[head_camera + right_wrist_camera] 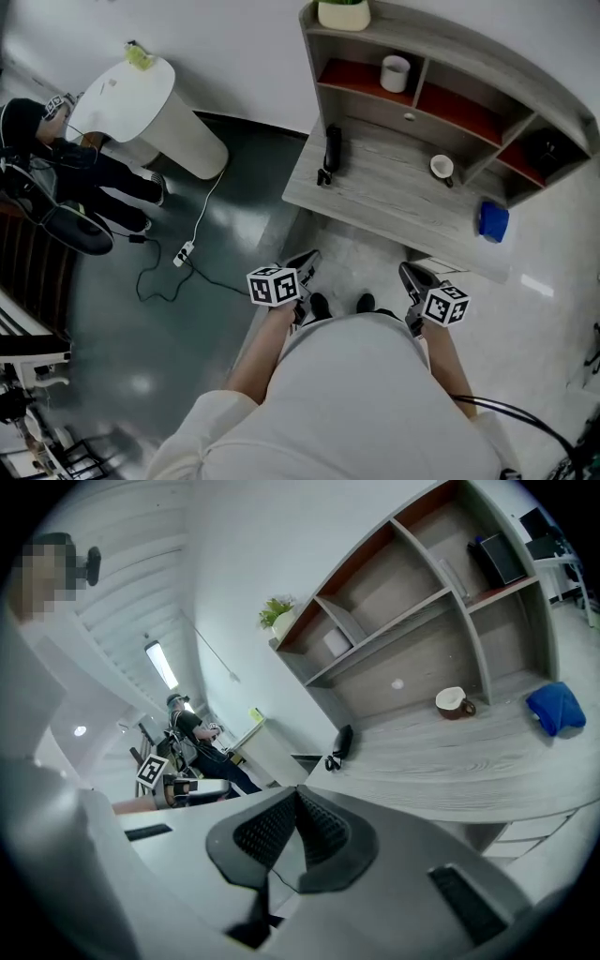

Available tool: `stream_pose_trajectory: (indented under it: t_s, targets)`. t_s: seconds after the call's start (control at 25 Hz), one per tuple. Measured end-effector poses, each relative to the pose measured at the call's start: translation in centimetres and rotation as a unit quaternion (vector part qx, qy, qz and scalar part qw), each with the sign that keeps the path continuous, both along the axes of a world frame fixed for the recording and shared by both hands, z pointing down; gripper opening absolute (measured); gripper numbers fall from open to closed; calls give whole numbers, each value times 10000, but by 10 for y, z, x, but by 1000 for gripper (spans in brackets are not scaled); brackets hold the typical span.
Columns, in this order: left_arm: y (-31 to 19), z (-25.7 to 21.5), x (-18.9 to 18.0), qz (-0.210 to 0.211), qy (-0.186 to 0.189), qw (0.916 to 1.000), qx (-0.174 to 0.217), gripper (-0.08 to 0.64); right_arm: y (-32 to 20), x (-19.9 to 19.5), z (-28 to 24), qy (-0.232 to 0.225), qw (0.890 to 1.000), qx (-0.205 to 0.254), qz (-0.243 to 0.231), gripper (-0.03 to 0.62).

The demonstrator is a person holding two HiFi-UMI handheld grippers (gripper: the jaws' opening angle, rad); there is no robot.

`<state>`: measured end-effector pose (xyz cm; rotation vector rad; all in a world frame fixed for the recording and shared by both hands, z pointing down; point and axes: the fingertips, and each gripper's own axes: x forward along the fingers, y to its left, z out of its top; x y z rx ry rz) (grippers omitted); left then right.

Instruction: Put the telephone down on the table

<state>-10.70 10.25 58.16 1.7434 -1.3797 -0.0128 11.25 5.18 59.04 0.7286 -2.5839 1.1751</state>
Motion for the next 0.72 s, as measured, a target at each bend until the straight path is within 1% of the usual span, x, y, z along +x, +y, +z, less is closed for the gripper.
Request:
stream_pose_trajectory:
  t_s: [0.16, 0.48, 0.72]
  targets:
    - [7, 5, -12, 44, 55, 10000, -29, 9, 3, -15, -5, -4, 10000, 46, 13, 17]
    - [2, 1, -20, 284, 101, 9995, -32, 9, -1, -39, -14, 0, 10000, 69, 65, 17]
    - [-6, 0, -19, 391, 121, 9992, -3, 9, -6, -44, -13, -4, 9999, 58, 103, 17]
